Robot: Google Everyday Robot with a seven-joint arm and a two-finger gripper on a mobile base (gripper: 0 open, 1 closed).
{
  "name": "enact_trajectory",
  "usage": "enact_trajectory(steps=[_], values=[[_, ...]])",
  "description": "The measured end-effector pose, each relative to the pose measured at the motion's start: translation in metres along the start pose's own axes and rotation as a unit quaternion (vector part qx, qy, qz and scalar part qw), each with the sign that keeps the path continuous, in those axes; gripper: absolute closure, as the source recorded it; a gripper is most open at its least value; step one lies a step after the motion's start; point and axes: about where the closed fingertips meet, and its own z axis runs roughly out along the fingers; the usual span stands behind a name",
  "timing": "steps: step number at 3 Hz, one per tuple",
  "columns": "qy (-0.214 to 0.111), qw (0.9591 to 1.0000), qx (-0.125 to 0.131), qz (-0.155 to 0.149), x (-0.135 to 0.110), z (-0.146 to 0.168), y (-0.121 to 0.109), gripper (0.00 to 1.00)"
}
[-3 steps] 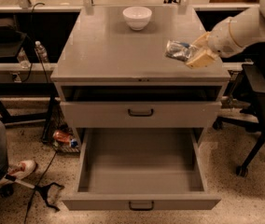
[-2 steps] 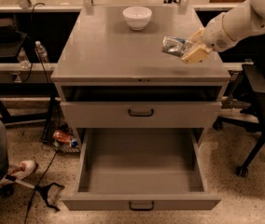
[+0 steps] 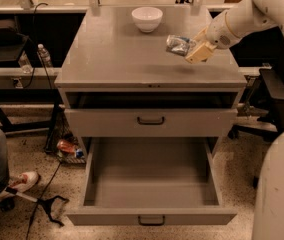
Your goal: Pick redbull can from middle drawer and place on counter
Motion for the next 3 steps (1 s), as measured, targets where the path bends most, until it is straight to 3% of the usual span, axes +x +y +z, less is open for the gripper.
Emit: enact_trajectory(steps=[1,2,3], values=[[-0.002,0.9999,-0.01,0.009,0.0,0.015,-0.008,0.84],[-0.003,0.9997,-0.019,0.016,0.001,0.027,-0.014,0.61],[-0.001,0.9992,-0.033,0.021,0.004,0.038,-0.017,0.3]])
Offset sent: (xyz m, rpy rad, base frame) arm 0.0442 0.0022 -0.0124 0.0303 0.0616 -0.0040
